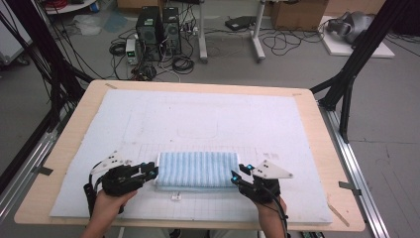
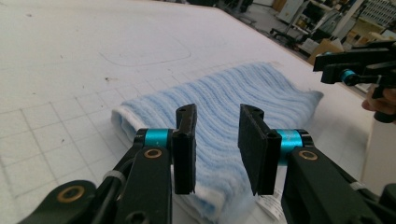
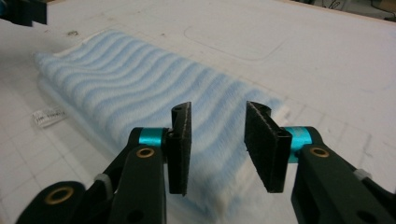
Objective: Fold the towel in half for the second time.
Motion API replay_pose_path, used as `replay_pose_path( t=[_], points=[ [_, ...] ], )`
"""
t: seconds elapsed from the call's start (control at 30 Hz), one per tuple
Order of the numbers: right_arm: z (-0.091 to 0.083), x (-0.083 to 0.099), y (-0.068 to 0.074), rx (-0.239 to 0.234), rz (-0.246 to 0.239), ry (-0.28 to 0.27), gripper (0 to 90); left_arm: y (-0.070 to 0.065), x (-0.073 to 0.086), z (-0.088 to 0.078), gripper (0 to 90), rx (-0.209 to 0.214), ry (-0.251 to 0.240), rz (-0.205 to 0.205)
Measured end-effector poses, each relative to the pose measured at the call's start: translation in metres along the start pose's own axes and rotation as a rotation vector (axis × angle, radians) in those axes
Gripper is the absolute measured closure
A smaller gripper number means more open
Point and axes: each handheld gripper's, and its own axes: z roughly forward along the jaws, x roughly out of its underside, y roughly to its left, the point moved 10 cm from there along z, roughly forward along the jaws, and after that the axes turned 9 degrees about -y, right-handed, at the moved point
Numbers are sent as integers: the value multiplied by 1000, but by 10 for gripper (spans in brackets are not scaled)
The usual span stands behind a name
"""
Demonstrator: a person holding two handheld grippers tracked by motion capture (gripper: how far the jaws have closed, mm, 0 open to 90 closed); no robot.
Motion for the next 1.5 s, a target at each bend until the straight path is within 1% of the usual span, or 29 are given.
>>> replay_pose_path(
  t=[0.03, 0.1, 0.13, 0.23, 0.27, 0.33, 0.37, 0.47, 0.53, 0.6, 0.7, 0.73, 0.77, 0.8, 0.83, 0.87, 0.9, 0.97, 1.0, 1.03, 1.1, 1.17, 1.2, 1.23, 1.27, 1.33, 1.43, 1.5],
  points=[
    [5, -2, 2, -1, -2, 4, 648, 0, 2, 4, 687, -2, 14, 5],
    [14, -2, 6, -5, -6, 21, 678, 1, 10, 11, 703, -25, 62, 4],
    [20, 2, 8, 0, -7, 49, 691, 1, 14, 13, 722, -33, 82, 5],
    [30, 14, 12, -13, -10, 117, 726, 0, 26, 18, 745, -55, 144, 13],
    [32, 18, 13, -15, -19, 135, 735, 0, 30, 19, 748, -60, 167, 18],
    [33, 25, 16, -20, -27, 166, 741, -1, 36, 19, 751, -61, 195, 22],
    [33, 29, 16, -19, -40, 182, 743, -2, 39, 19, 753, -66, 207, 23],
    [29, 35, 15, -15, -55, 212, 743, -3, 42, 18, 754, -72, 226, 36],
    [26, 37, 15, -21, -66, 222, 743, -4, 44, 17, 754, -71, 234, 42],
    [24, 40, 15, -25, -80, 229, 742, -4, 46, 15, 757, -68, 228, 35],
    [22, 40, 16, -37, -57, 234, 729, -6, 45, 13, 747, -55, 224, 26],
    [21, 38, 17, -44, -40, 230, 703, -7, 43, 13, 727, -47, 215, 24],
    [22, 33, 17, -53, -22, 206, 653, -6, 39, 14, 705, -39, 200, 23],
    [24, 27, 17, -64, 20, 169, 624, -5, 34, 15, 679, -38, 183, 23],
    [26, 19, 16, -72, 61, 129, 624, -3, 29, 17, 652, -45, 164, 20],
    [29, 14, 14, -62, 75, 109, 626, 0, 24, 19, 649, -52, 154, 20],
    [33, 10, 10, -49, 75, 103, 643, 3, 18, 21, 640, -62, 142, 19],
    [41, 4, 4, -28, 82, 106, 695, 10, 7, 26, 622, -80, 123, 15],
    [45, 1, 0, -16, 81, 105, 730, 14, 3, 29, 622, -90, 126, 18],
    [48, -2, -3, -9, 80, 107, 749, 18, 0, 32, 627, -98, 120, 12],
    [56, -3, -10, 20, 61, 137, 774, 27, -2, 38, 659, -117, 147, 18],
    [63, 1, -17, 37, 60, 170, 787, 33, -1, 45, 710, -133, 167, 26],
    [65, 5, -20, 46, 61, 187, 791, 37, 0, 48, 748, -151, 177, 36],
    [67, 9, -23, 52, 68, 204, 792, 40, 4, 51, 797, -162, 190, 29],
    [68, 14, -25, 64, 72, 222, 796, 42, 6, 52, 827, -174, 205, 38],
    [68, 19, -28, 71, 77, 234, 798, 47, 14, 55, 852, -192, 240, 41],
    [67, 24, -31, 74, 82, 233, 798, 49, 17, 57, 856, -201, 250, 46],
    [64, 27, -31, 76, 87, 233, 797, 48, 17, 57, 854, -202, 251, 62]
  ],
)
